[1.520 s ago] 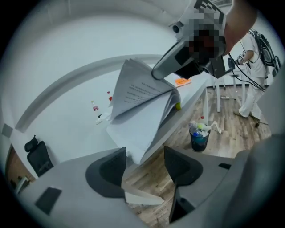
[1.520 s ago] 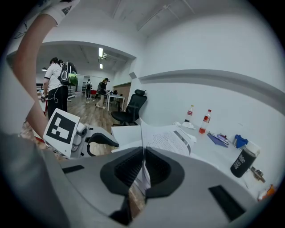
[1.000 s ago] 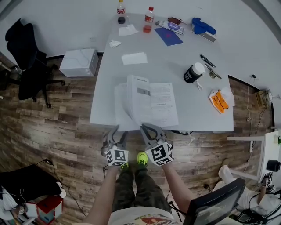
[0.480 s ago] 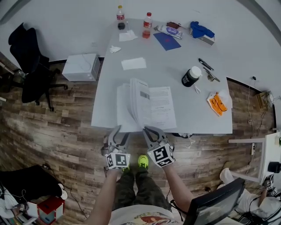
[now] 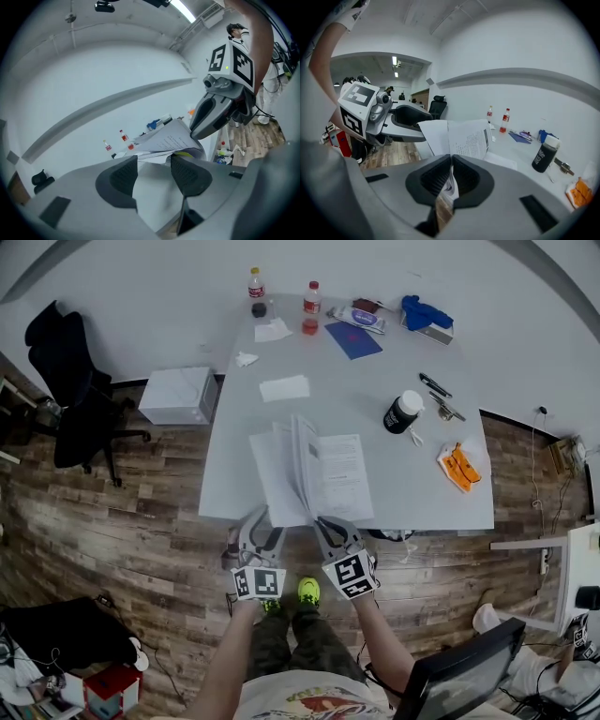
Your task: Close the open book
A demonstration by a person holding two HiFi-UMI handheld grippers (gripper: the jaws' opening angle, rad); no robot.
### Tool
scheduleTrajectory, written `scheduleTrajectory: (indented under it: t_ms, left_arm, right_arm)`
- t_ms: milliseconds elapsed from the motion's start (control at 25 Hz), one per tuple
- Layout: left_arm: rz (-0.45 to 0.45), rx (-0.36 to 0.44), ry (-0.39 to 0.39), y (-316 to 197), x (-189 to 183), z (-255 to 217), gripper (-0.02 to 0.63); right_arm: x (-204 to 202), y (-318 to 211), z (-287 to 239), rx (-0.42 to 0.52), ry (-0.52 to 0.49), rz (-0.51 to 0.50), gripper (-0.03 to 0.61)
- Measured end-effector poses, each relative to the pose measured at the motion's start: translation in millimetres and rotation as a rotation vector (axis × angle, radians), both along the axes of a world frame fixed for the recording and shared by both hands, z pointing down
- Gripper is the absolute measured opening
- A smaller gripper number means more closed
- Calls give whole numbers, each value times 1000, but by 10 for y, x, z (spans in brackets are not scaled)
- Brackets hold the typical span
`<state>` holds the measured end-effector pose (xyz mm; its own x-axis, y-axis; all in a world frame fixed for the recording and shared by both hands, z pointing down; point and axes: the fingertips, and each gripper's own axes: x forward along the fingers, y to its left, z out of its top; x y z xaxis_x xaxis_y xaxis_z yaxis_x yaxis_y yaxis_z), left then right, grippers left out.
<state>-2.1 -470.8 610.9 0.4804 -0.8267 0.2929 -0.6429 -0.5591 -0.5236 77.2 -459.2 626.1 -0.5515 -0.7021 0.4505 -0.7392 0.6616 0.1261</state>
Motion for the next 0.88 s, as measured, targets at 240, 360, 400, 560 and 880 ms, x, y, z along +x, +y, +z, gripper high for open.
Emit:
scheduleTrajectory:
  t_ms: [240,360,400,560,880]
  left_arm:
    - [23,0,18,-53,201,-148,230]
    - [34,-9,31,-61,329,-190,230]
    - [38,-13,37,-64,375,-200,230]
    - [55,-20,63,-88,552,-254,230]
    - [94,-29,118,-135,831,-442,230]
  right_arm:
    - [167,7,-32,-17,0,20,32]
    - [269,1,-49,-25,3,27,32]
    - [292,1,-55,-25,3,26,32]
    - [258,20,-147,-1,-6,2,20]
    - [332,159,-321,10,-13,4,20]
